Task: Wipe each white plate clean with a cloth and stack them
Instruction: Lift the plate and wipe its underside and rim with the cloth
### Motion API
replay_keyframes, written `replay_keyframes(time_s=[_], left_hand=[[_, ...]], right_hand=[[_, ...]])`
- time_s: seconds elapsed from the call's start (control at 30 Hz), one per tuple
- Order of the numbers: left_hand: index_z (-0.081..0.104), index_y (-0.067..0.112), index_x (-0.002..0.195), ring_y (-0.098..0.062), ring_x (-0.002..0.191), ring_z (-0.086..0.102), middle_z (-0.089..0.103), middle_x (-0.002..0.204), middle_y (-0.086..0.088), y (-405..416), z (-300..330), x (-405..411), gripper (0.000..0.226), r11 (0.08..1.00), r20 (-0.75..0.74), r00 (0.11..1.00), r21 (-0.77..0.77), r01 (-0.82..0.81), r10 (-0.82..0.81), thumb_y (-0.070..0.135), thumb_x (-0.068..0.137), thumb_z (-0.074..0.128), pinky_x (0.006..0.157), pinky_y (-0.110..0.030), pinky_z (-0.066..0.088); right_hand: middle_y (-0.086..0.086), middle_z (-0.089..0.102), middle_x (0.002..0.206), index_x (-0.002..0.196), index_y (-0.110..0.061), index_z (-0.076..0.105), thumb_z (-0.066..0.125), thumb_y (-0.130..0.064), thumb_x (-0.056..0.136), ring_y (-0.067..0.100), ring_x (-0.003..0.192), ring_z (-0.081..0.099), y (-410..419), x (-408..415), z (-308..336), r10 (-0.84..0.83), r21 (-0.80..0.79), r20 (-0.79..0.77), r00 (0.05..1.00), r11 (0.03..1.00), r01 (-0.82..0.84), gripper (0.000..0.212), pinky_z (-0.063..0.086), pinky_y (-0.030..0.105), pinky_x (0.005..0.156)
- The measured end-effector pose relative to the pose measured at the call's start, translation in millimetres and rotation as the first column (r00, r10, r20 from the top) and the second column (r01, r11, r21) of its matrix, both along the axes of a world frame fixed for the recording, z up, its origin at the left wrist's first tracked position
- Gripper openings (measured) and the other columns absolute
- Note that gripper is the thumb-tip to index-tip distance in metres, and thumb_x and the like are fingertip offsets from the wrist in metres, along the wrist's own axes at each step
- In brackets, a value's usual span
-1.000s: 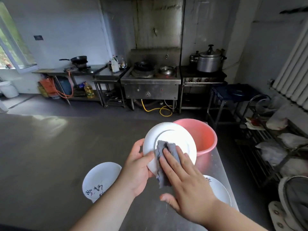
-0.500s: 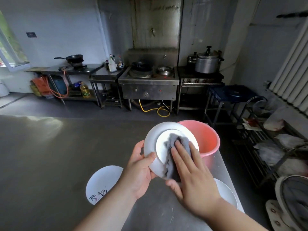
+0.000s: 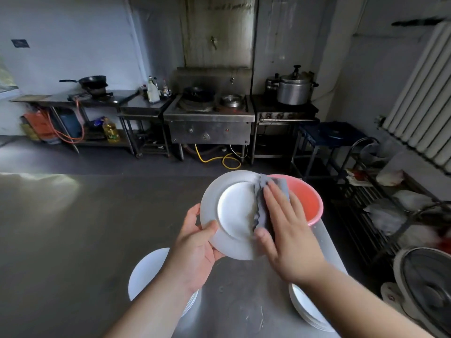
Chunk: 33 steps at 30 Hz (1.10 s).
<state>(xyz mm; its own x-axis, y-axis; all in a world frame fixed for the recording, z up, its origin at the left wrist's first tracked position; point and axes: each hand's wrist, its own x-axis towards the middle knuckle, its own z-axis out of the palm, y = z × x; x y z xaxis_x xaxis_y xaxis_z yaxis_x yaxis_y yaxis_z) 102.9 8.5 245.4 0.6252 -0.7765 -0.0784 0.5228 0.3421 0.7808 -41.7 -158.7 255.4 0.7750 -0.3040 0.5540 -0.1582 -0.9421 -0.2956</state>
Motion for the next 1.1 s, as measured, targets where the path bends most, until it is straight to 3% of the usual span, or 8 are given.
replay_keyframes(time_s=[0.17, 0.37, 0.57, 0.7, 0.83, 0.93, 1.03, 1.1], left_hand=[[0.05, 0.023, 0.148, -0.034, 0.13, 0.064, 0.064, 0.145, -0.011, 9, 5, 18, 0.062, 0.999, 0.02, 1.0, -0.045, 0.001, 0.0, 0.011, 0.089, 0.062, 0.083, -0.049, 0.06], [0.049, 0.022, 0.148, -0.036, 0.133, 0.061, 0.063, 0.146, -0.012, 15, 4, 31, 0.061, 0.996, -0.014, 0.999, -0.084, -0.03, 0.029, 0.009, 0.089, 0.062, 0.087, -0.052, 0.059], [0.048, 0.023, 0.148, -0.032, 0.128, 0.066, 0.065, 0.144, -0.011, 9, 5, 28, 0.062, 0.995, -0.026, 0.999, -0.102, -0.02, 0.018, 0.009, 0.089, 0.062, 0.083, -0.05, 0.06], [0.047, 0.027, 0.147, -0.034, 0.13, 0.064, 0.064, 0.145, -0.011, 2, 5, 20, 0.059, 0.988, -0.043, 0.999, -0.156, -0.003, -0.004, 0.007, 0.093, 0.06, 0.088, -0.05, 0.059], [0.051, 0.03, 0.144, -0.028, 0.127, 0.066, 0.061, 0.148, -0.009, 4, 4, 25, 0.059, 0.991, -0.023, 0.996, -0.108, 0.081, -0.084, 0.014, 0.09, 0.068, 0.085, -0.049, 0.06], [0.058, 0.037, 0.143, -0.019, 0.117, 0.069, 0.064, 0.144, -0.002, 12, 17, 43, 0.051, 0.976, 0.06, 0.974, 0.001, 0.217, -0.217, 0.039, 0.092, 0.066, 0.074, -0.042, 0.061], [0.058, 0.032, 0.144, -0.024, 0.115, 0.069, 0.065, 0.142, -0.009, 14, 19, 49, 0.046, 0.947, 0.112, 0.94, 0.046, 0.319, -0.322, 0.029, 0.099, 0.06, 0.071, -0.043, 0.061], [0.059, 0.027, 0.144, -0.027, 0.116, 0.069, 0.065, 0.141, -0.012, 12, 19, 48, 0.046, 0.964, 0.097, 0.959, 0.007, 0.267, -0.266, 0.024, 0.098, 0.06, 0.073, -0.044, 0.061]], right_hand=[[-0.004, 0.024, 0.173, 0.164, -0.012, 0.032, 0.039, -0.037, 0.11, 0.023, 0.159, 0.023, -10, 19, 23, 0.06, 0.055, 0.06, 0.996, 0.996, -0.063, 0.06, 0.025, 0.045, 0.127], [0.004, 0.009, 0.176, 0.167, -0.009, 0.016, 0.041, -0.033, 0.108, 0.026, 0.162, 0.012, 53, 6, -29, 0.03, 0.23, 0.177, 0.984, 0.971, -0.071, 0.068, 0.018, 0.043, 0.129], [-0.014, 0.02, 0.173, 0.165, -0.022, 0.029, 0.045, -0.045, 0.107, 0.001, 0.158, 0.014, 14, 41, 27, -0.078, 0.333, 0.135, 0.988, 0.942, 0.029, 0.064, 0.018, 0.03, 0.128], [-0.009, 0.015, 0.175, 0.166, -0.015, 0.025, 0.05, -0.036, 0.108, 0.008, 0.161, 0.012, 49, 43, -1, -0.151, 0.431, 0.302, 0.941, 0.903, 0.007, 0.066, 0.014, 0.026, 0.129], [-0.012, 0.041, 0.163, 0.154, -0.019, 0.05, 0.061, -0.033, 0.091, 0.006, 0.153, 0.035, 43, 29, -7, -0.18, 0.526, 0.458, 0.871, 0.844, -0.102, 0.065, 0.029, 0.018, 0.121], [-0.018, 0.057, 0.15, 0.141, -0.022, 0.066, 0.06, -0.016, 0.079, 0.006, 0.144, 0.048, 4, 21, 22, 0.018, 0.469, 0.374, 0.927, 0.859, -0.206, 0.062, 0.036, 0.019, 0.117], [-0.016, 0.058, 0.15, 0.14, -0.02, 0.067, 0.057, 0.003, 0.074, 0.007, 0.143, 0.05, -13, 24, 44, 0.143, 0.385, 0.267, 0.953, 0.891, -0.242, 0.07, 0.037, 0.023, 0.118], [-0.015, 0.05, 0.158, 0.148, -0.018, 0.059, 0.058, 0.0, 0.084, 0.008, 0.148, 0.044, -9, 25, 40, 0.128, 0.329, 0.233, 0.964, 0.923, -0.202, 0.067, 0.033, 0.026, 0.122]])
